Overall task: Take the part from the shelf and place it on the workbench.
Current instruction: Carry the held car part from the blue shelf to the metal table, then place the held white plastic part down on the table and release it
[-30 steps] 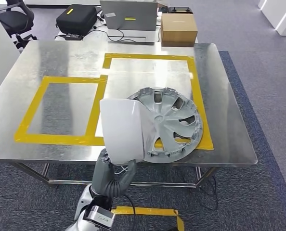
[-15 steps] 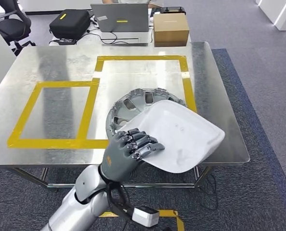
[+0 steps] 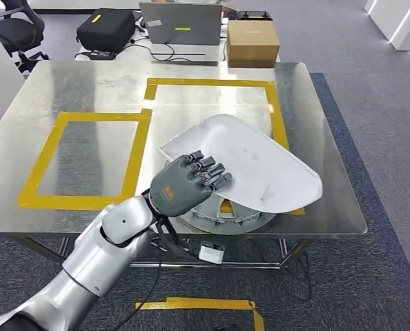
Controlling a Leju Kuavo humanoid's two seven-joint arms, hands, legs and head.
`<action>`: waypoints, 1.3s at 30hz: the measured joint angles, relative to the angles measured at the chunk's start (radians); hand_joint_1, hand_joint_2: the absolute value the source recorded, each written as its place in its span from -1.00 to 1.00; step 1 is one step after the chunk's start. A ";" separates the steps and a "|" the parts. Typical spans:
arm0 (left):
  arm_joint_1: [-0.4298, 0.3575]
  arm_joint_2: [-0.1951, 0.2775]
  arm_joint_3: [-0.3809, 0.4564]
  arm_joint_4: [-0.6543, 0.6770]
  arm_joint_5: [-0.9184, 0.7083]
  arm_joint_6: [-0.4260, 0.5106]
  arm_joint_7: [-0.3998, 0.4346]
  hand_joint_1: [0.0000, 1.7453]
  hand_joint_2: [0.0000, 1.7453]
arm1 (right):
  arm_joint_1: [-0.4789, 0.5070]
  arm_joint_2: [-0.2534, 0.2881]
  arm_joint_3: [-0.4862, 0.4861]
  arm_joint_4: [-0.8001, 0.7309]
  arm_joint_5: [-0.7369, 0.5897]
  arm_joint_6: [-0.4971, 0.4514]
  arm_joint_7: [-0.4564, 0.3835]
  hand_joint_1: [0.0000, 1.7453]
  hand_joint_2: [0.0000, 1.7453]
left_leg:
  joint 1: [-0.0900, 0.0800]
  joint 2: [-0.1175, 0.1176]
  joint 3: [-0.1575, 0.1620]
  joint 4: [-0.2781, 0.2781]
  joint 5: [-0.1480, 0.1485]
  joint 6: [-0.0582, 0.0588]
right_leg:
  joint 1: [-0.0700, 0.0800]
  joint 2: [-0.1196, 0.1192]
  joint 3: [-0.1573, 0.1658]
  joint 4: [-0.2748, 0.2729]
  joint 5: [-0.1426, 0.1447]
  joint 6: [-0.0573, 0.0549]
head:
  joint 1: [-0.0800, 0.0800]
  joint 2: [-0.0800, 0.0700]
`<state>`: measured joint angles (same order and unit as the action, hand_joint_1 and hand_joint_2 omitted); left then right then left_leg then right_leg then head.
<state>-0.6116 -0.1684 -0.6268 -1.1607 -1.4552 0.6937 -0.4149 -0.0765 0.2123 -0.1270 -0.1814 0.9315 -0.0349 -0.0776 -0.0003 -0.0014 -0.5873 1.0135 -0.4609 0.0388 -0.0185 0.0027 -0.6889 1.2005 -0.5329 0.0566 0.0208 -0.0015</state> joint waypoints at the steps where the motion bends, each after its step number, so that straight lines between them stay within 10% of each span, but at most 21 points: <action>1: -0.032 0.010 0.010 0.039 -0.036 0.000 0.013 1.00 1.00 | -0.003 -0.003 0.004 0.000 0.006 0.014 -0.008 -1.00 -1.00 | -0.001 -0.001 -0.001 0.003 -0.002 -0.003 | 0.000 -0.001 0.031 -0.067 0.030 -0.001 | 0.000 0.000; 3: -0.099 0.034 0.024 0.122 -0.079 0.000 0.038 1.00 1.00 | -0.009 -0.008 0.010 -0.001 0.015 0.036 -0.022 -1.00 -1.00 | -0.006 -0.001 -0.007 0.011 -0.005 -0.013 | 0.000 0.000 0.075 -0.161 0.059 -0.009 | 0.001 0.000; 8: -0.235 0.093 0.050 0.344 -0.078 -0.002 0.061 1.00 1.00 | -0.011 -0.012 0.017 -0.003 0.030 0.052 -0.037 -1.00 -1.00 | -0.004 0.000 -0.026 0.040 -0.021 -0.039 | 0.001 0.003 0.081 -0.178 0.064 -0.045 | -0.003 0.000; 13: -0.307 0.172 0.094 0.546 -0.020 -0.034 0.057 1.00 1.00 | -0.010 -0.016 0.019 -0.004 0.031 0.052 -0.047 -1.00 -1.00 | 0.002 -0.001 -0.149 0.296 -0.118 -0.057 | 0.000 0.009 0.083 -0.179 0.063 -0.059 | -0.007 0.000; 18: -0.337 0.236 0.136 0.646 0.021 -0.091 0.056 1.00 1.00 | -0.009 -0.018 0.018 -0.005 0.032 0.048 -0.052 -1.00 -1.00 | -0.004 0.000 -0.049 0.044 0.020 -0.031 | 0.008 0.010 0.084 -0.178 0.059 -0.053 | -0.006 0.000; 23: -0.350 0.289 0.179 0.701 0.064 -0.205 0.065 1.00 1.00 | -0.008 -0.019 0.018 -0.005 0.037 0.044 -0.057 -1.00 -1.00 | -0.003 0.002 -0.032 -0.001 0.025 -0.015 | 0.009 0.007 0.069 -0.163 0.044 -0.030 | -0.004 0.000; 27: -0.349 0.320 0.205 0.730 0.087 -0.255 0.074 1.00 1.00 | -0.006 -0.020 0.018 -0.006 0.041 0.038 -0.057 -1.00 -1.00 | 0.001 0.003 -0.029 -0.006 0.026 -0.005 | 0.007 0.005 -0.039 0.060 -0.060 -0.018 | 0.002 0.000; 29: -0.340 0.331 0.214 0.742 0.099 -0.269 0.080 1.00 1.00 | -0.005 -0.021 0.018 -0.006 0.042 0.038 -0.056 -1.00 -1.00 | 0.001 0.001 -0.029 -0.005 0.025 -0.005 | 0.007 0.004 -0.063 0.098 -0.054 -0.016 | 0.002 0.000; 33: -0.333 0.350 0.249 0.755 0.134 -0.288 0.118 1.00 1.00 | -0.006 -0.023 0.017 -0.006 0.042 0.034 -0.056 -1.00 -1.00 | -0.002 -0.002 -0.030 0.005 0.016 -0.016 | 0.008 0.003 0.052 -0.139 0.060 -0.028 | 0.002 0.000; 39: -0.325 0.376 0.283 0.766 0.147 -0.293 0.130 1.00 1.00 | -0.003 -0.023 0.015 -0.006 0.042 0.029 -0.056 -1.00 -1.00 | 0.001 -0.001 -0.045 0.043 -0.011 -0.048 | 0.007 0.005 0.082 -0.190 0.068 -0.058 | 0.000 0.000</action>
<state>-0.9365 0.2080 -0.3442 -0.3949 -1.3086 0.4009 -0.2846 -0.0794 0.1892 -0.1117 -0.1873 0.9731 -0.0062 -0.1333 0.0003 -0.0028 -0.6327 1.0562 -0.4721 -0.0092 -0.0117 0.0075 -0.6065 1.0104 -0.4650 -0.0017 0.0205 -0.0015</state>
